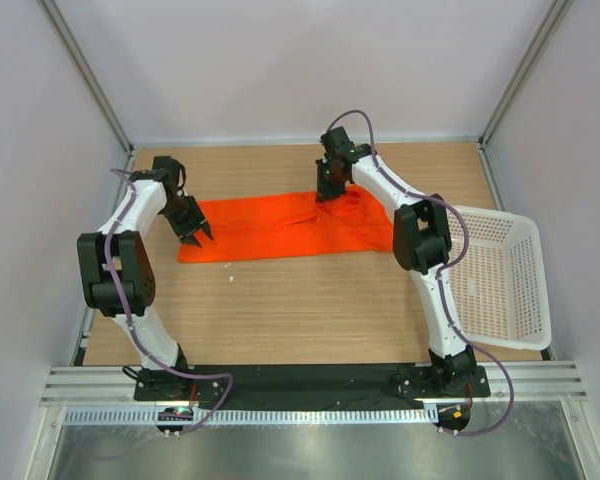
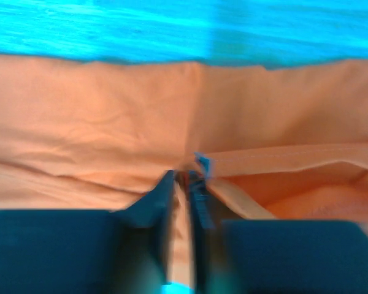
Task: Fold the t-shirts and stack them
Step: Fold the tshirt
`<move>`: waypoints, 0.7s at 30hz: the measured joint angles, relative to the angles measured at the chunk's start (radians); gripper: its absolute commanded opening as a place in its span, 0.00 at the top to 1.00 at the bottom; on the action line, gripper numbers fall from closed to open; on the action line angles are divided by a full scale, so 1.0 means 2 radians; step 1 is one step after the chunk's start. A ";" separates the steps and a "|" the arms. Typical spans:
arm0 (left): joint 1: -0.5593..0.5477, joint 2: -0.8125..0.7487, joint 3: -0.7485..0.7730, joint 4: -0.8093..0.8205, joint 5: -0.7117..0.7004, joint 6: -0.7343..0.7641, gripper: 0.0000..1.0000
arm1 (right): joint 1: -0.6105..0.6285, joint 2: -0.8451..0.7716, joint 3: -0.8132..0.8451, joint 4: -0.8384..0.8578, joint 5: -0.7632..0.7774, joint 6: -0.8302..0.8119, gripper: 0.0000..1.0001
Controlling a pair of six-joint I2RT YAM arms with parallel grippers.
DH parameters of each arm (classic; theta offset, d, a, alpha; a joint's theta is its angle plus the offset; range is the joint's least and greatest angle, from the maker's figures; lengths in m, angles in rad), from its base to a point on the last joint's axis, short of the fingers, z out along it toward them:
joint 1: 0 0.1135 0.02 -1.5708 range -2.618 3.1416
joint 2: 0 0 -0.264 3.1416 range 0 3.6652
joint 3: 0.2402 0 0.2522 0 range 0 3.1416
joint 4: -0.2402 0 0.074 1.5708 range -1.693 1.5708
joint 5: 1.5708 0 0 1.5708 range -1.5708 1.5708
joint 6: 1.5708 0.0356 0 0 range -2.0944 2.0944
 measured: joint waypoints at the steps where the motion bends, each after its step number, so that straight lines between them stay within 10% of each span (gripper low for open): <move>1: -0.001 0.000 0.000 0.000 0.000 0.000 0.60 | 0.000 0.007 0.002 0.006 -0.002 -0.005 0.65; 14: -0.012 -0.006 0.000 0.000 0.000 0.000 0.59 | -0.014 -0.014 0.024 -0.029 0.081 -0.006 0.43; 21: -0.037 -0.005 0.003 0.000 0.008 0.001 0.60 | -0.070 -0.108 -0.104 -0.025 0.106 0.021 0.91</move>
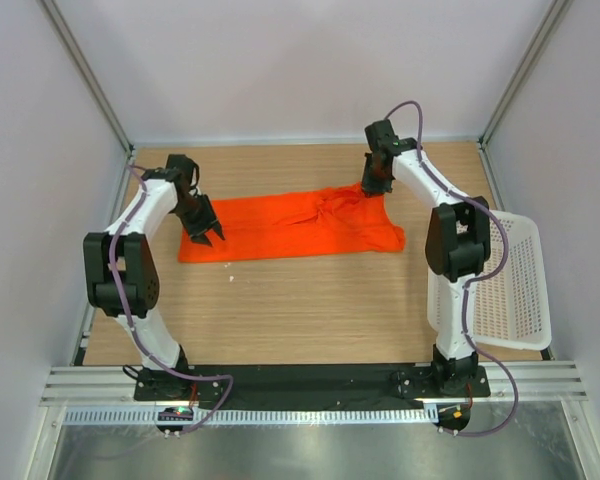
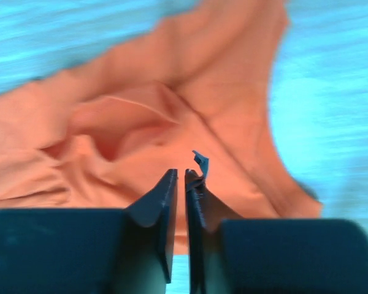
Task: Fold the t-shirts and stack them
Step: Fold the tshirt
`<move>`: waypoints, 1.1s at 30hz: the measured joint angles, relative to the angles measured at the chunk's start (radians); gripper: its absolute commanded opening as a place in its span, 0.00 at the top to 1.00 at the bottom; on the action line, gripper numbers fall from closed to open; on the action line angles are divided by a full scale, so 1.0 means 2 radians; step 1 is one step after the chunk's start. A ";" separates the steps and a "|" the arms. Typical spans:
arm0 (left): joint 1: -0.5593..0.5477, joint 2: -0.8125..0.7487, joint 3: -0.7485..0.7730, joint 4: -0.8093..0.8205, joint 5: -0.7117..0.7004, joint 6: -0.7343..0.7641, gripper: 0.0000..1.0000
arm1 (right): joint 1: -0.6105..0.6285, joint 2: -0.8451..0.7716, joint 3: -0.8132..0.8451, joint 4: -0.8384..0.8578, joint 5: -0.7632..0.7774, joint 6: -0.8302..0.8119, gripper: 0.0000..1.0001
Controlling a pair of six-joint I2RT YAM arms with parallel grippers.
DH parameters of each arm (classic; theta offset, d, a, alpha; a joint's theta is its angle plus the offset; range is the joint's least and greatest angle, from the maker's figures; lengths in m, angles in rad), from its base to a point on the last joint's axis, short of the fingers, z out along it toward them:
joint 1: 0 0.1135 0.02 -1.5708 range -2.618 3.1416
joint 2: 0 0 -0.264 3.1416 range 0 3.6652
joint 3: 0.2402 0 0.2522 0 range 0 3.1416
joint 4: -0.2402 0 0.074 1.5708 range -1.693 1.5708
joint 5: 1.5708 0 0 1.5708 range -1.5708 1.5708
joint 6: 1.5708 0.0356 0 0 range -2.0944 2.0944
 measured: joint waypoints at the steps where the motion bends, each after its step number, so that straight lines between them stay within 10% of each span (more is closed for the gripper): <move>1: -0.001 0.000 0.000 0.000 0.001 0.000 0.60 | -0.005 -0.006 -0.014 0.003 0.002 0.001 0.95; 24: -0.011 0.010 0.014 0.000 0.032 0.015 0.48 | 0.007 0.088 0.031 0.088 -0.006 0.003 0.96; 33: -0.098 0.030 0.036 0.099 0.107 -0.008 0.29 | 0.002 0.123 0.102 0.108 -0.013 -0.009 0.63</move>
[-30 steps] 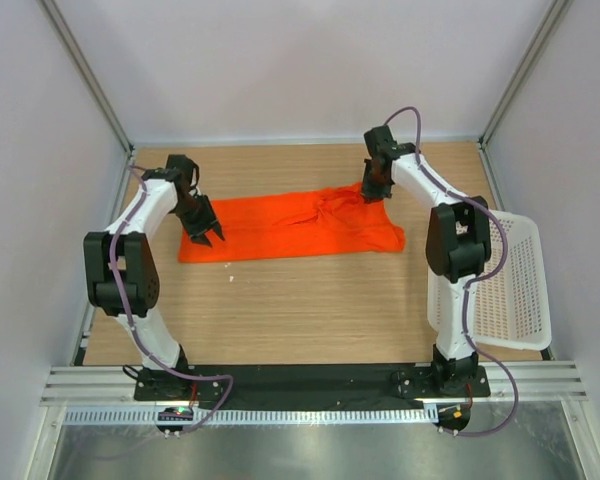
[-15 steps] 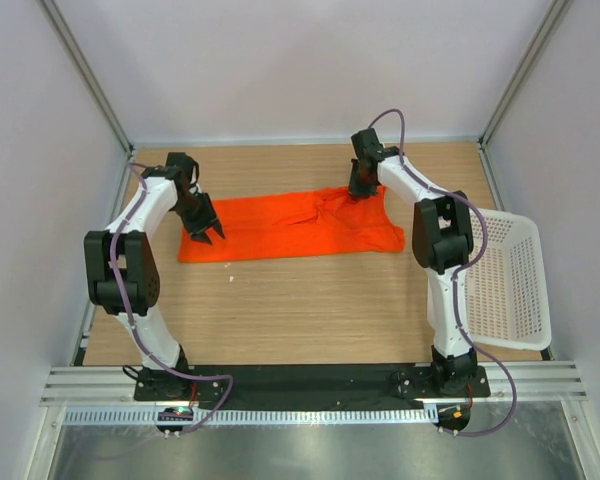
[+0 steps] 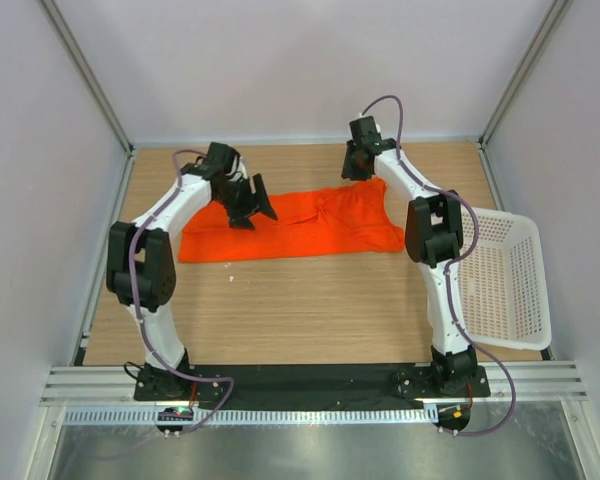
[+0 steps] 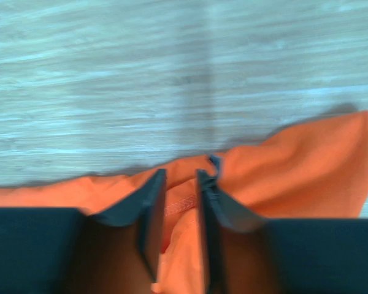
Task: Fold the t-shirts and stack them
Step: Fold the tshirt
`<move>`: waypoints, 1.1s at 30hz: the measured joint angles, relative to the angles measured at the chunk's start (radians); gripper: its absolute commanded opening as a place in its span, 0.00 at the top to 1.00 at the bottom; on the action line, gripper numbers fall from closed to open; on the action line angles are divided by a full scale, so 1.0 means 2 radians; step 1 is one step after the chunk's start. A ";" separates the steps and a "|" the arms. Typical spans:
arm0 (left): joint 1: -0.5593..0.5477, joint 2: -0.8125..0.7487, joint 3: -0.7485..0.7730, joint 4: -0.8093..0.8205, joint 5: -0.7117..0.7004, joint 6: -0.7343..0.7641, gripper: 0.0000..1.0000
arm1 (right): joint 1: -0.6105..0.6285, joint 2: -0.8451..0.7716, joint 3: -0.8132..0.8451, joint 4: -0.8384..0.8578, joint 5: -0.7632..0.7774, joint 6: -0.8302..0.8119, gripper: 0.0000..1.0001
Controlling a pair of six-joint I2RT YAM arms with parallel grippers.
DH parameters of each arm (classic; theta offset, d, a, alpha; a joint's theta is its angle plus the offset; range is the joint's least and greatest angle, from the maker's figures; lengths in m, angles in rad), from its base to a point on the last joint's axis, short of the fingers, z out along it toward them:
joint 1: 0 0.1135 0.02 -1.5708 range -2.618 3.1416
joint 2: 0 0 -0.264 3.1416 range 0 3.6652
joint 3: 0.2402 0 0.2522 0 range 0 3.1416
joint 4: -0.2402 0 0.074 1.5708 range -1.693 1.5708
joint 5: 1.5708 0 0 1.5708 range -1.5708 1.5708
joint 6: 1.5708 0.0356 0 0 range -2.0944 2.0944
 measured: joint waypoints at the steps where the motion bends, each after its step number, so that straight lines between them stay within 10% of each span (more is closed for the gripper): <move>1: -0.012 0.012 0.014 0.014 0.002 -0.003 0.29 | -0.001 0.001 0.007 -0.002 -0.001 -0.002 0.59; 6: -0.062 0.091 0.101 0.080 -0.005 -0.024 0.35 | -0.007 -0.010 0.013 -0.014 -0.014 -0.009 0.47; 33: -0.114 0.279 0.243 0.191 -0.032 -0.118 0.43 | -0.069 -0.046 -0.119 0.042 -0.184 -0.013 0.62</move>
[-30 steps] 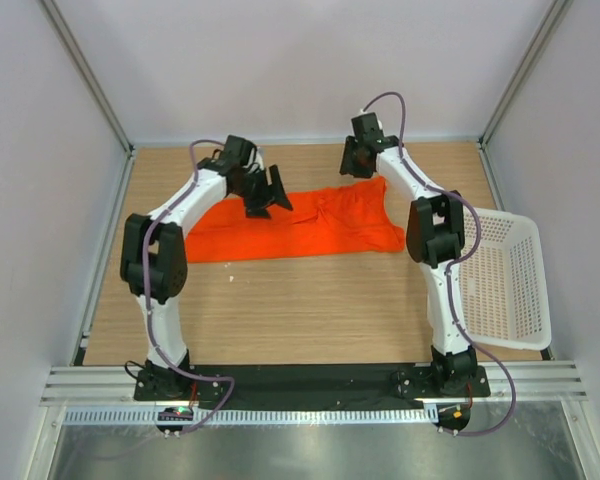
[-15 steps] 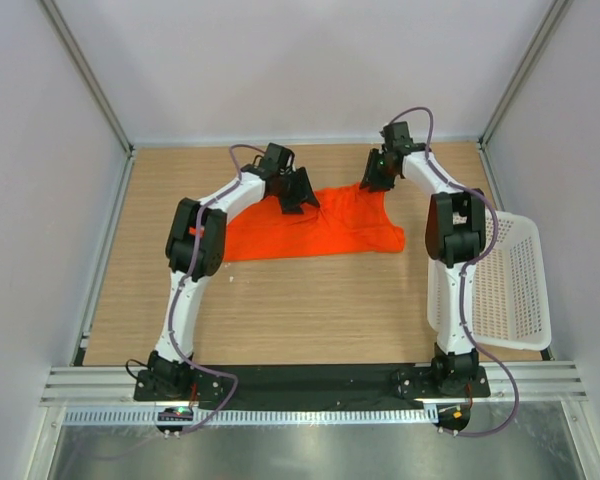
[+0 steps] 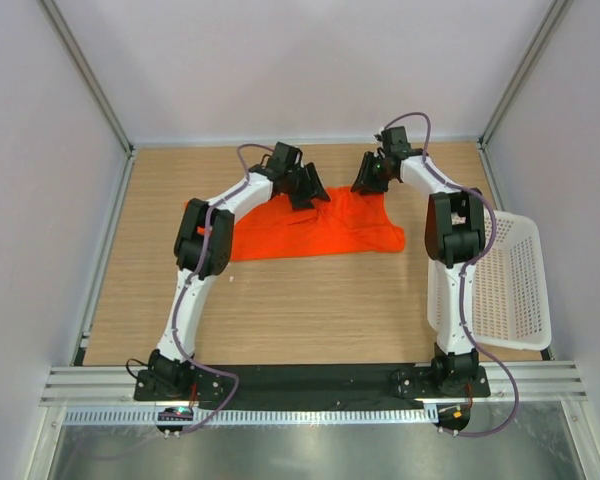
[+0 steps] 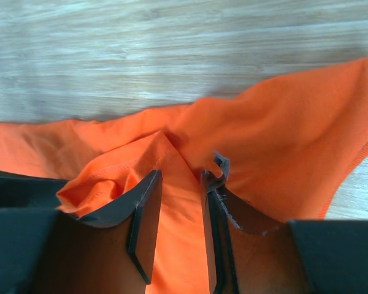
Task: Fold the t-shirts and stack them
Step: Fold the tshirt
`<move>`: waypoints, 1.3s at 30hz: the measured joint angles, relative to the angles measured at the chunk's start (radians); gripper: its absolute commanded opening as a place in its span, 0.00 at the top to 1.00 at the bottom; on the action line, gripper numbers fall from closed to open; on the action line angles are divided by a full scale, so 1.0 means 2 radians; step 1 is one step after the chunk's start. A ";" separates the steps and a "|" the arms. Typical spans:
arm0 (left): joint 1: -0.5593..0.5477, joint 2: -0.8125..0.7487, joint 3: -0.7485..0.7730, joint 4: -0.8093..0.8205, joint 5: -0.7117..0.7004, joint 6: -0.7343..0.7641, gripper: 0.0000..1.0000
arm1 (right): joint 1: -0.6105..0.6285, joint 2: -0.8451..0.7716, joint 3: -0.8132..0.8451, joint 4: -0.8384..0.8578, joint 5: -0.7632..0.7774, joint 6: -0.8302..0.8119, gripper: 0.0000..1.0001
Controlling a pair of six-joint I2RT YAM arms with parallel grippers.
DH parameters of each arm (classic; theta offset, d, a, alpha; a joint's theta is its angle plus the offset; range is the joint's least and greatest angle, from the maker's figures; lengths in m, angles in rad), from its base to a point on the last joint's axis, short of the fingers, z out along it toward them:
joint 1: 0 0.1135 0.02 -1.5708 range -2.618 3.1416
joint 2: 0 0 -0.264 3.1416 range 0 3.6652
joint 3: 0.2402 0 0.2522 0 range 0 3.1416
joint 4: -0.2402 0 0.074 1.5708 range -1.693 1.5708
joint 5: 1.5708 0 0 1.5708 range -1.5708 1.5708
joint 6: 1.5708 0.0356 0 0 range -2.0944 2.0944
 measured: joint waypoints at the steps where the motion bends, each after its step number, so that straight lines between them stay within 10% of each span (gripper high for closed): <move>1: -0.002 0.002 0.001 0.001 0.001 -0.002 0.44 | 0.000 0.000 0.000 0.002 -0.002 0.003 0.62; 19: 0.006 0.015 0.020 -0.010 -0.004 -0.018 0.84 | -0.002 0.002 0.006 0.023 -0.030 0.029 0.66; 32: 0.010 0.021 0.025 -0.018 -0.005 -0.022 0.93 | -0.002 0.031 0.009 0.035 -0.042 0.048 0.70; 39: 0.018 0.023 0.024 -0.024 -0.006 -0.021 0.98 | -0.002 0.032 0.009 0.045 -0.036 0.060 0.95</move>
